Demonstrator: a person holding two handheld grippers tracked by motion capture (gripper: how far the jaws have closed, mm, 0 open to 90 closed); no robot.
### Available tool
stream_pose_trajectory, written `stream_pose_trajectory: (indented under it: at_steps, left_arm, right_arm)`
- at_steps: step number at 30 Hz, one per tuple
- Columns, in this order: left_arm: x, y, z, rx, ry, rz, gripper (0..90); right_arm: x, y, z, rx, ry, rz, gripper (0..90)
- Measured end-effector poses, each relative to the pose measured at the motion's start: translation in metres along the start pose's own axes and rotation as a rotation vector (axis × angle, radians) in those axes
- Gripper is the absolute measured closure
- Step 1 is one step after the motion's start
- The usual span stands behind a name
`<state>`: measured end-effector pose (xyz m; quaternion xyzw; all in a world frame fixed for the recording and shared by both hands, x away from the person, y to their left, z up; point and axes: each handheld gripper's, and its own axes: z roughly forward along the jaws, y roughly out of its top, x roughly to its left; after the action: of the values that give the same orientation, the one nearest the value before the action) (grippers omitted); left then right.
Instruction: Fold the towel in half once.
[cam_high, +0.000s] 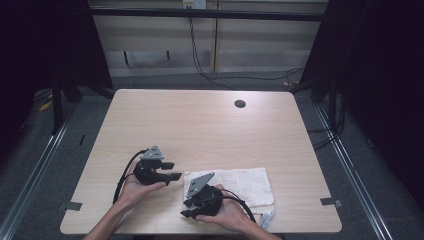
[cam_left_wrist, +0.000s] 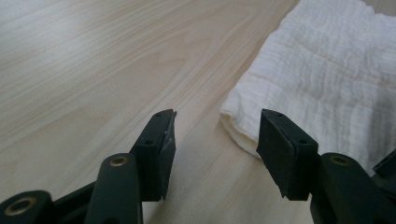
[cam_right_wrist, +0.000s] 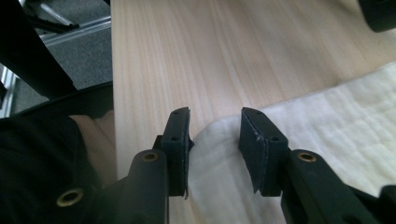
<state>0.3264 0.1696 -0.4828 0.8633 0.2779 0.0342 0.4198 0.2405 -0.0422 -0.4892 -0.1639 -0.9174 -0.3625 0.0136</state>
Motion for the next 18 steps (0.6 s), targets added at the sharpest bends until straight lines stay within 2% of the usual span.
stream_pose_trajectory:
  at_steps: [3,5,7,8,12,14,17,18]
  left_arm:
    - [-0.0009,0.001,0.0026,-0.002,0.001,-0.002,46.2]
    - [-0.001,0.0012,0.002,0.005,0.005,0.002,46.2]
    - [-0.0004,0.0012,0.0008,0.005,0.009,0.005,46.2]
    - [0.0002,0.0011,0.0004,0.003,0.007,0.002,46.3]
    - [0.0037,0.0002,0.0001,0.004,0.015,-0.004,46.0]
    - [0.0047,0.0,0.0008,0.004,0.011,-0.009,45.9]
    - [0.006,0.0014,0.0028,0.006,-0.017,0.005,50.8]
    - [0.006,0.0018,0.0035,0.003,-0.009,0.004,52.1]
  right_arm:
    - [0.0016,-0.0023,0.0041,-0.009,-0.008,-0.008,60.3]
    - [0.0048,-0.0025,0.0048,-0.003,-0.018,-0.046,57.2]
    - [0.0091,-0.0027,0.0047,0.009,-0.026,-0.067,58.2]
    - [0.0102,-0.0034,0.0048,0.003,-0.037,-0.064,60.3]
    - [0.0059,-0.0054,0.0043,-0.018,-0.075,-0.062,78.2]
    - [0.002,-0.0058,0.0037,-0.021,-0.063,-0.023,81.8]
    - [0.0031,-0.0061,0.0039,-0.025,-0.074,-0.017,82.1]
    - [0.0038,-0.0061,0.0041,-0.026,-0.078,-0.015,82.2]
